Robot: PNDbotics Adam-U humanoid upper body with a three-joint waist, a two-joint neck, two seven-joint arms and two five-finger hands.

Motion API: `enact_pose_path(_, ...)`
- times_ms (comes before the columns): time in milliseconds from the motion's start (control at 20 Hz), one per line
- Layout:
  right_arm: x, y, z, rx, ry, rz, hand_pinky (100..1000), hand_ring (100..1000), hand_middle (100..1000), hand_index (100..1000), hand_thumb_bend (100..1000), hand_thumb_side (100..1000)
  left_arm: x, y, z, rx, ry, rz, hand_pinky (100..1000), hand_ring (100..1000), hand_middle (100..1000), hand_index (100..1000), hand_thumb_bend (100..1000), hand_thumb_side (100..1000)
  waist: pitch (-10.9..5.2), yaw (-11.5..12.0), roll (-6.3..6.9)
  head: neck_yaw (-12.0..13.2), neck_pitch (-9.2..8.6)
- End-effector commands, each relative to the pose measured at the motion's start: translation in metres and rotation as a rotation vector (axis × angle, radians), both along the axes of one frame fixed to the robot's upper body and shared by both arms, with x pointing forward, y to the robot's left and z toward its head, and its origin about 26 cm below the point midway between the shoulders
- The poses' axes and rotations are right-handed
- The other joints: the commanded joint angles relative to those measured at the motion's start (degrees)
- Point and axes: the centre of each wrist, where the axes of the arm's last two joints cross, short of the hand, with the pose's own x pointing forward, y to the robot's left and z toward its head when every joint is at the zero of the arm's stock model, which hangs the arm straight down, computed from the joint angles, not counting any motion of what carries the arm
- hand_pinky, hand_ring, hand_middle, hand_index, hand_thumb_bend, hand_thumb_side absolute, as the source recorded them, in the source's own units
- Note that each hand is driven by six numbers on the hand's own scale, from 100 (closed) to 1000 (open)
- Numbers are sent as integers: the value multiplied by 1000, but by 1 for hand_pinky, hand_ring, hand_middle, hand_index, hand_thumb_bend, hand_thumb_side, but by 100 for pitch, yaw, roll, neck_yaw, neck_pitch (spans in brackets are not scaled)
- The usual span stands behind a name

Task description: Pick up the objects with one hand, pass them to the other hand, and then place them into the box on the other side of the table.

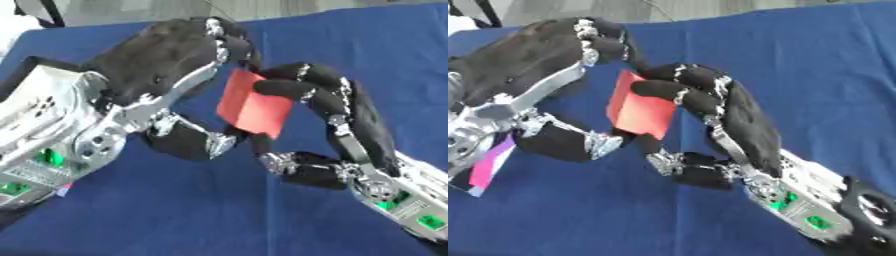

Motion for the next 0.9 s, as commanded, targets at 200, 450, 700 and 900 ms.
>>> enact_pose_path(200, -4, -4, -7, -50, -11, 2, 604, 446, 413, 666, 100, 100, 5, 15, 16, -9, -77, 60, 890, 837, 653, 740, 268, 100, -159, 8, -13, 21, -46)
enact_pose_path(450, -5, -4, -10, -58, -17, 0, 604, 446, 413, 666, 100, 100, 4, 14, 17, 3, -74, 46, 890, 838, 652, 734, 222, 100, -158, 13, -22, 76, -42)
enact_pose_path(700, -6, -4, -12, -66, -7, -8, 603, 443, 412, 666, 100, 100, 4, 14, 18, 5, -83, 29, 889, 838, 653, 735, 185, 100, -145, 31, -29, 68, -18)
enact_pose_path(900, -6, -3, -12, -67, -3, -9, 602, 442, 414, 667, 100, 100, 5, 17, 18, -1, -93, 25, 892, 839, 660, 748, 206, 100, -136, 32, -34, 61, -32)
